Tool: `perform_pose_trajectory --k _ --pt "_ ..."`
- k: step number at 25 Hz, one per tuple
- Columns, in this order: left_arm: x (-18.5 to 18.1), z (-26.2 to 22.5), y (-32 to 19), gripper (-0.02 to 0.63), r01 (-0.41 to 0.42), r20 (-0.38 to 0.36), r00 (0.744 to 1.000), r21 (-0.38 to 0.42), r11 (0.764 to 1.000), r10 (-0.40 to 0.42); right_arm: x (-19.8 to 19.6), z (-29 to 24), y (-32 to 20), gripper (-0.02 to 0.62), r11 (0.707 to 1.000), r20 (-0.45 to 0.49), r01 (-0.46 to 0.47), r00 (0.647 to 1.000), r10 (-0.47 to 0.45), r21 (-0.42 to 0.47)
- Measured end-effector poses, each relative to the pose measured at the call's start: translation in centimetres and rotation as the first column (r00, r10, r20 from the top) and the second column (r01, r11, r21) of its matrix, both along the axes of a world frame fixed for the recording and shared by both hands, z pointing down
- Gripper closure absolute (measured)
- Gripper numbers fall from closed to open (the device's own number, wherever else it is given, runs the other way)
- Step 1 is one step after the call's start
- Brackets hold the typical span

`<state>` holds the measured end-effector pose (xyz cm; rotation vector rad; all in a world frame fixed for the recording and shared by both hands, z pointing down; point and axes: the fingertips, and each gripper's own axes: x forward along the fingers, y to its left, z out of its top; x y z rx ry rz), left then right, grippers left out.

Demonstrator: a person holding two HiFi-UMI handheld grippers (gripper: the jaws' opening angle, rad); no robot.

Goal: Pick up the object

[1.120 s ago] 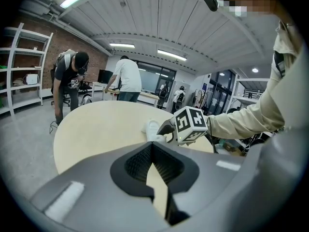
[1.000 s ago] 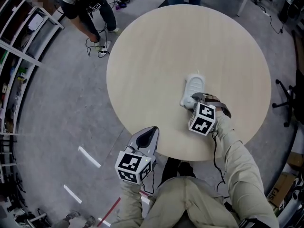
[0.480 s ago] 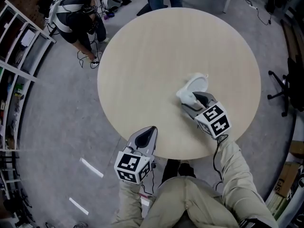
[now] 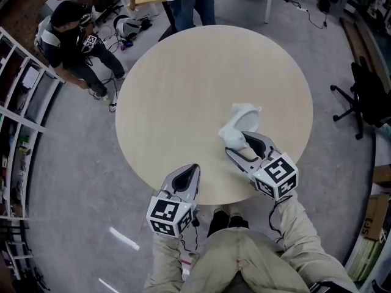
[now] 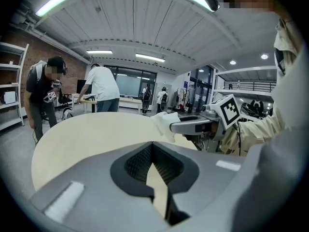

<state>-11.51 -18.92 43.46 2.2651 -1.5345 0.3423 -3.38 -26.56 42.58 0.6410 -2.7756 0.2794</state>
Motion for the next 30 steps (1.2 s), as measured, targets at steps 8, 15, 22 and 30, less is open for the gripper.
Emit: perform_pose_trajectory --k 8,15,22,30 --pt "4.3 -1.9 1.4 0.604 -0.032 0.032 0.999 0.047 0.998 0.030 4.4 -2.4 2.5 0.354 0.999 0.053 -0.020 0.998 0.018 0.043" --pt "5.4 -3.7 3.2 0.604 -0.057 0.061 0.997 0.084 0.995 0.052 6.0 -4.9 5.4 0.354 0.996 0.113 -0.051 0.993 0.042 0.075" --pt "6.9 -5.2 5.5 0.604 -0.092 0.062 0.995 0.147 0.985 0.084 8.2 -6.6 8.8 0.354 0.987 0.134 -0.100 0.987 0.083 0.123" --pt "6.1 -5.7 12.3 0.604 -0.120 0.059 0.992 0.178 0.977 0.111 7.8 -7.4 15.9 0.354 0.980 0.152 -0.133 0.982 0.111 0.145"
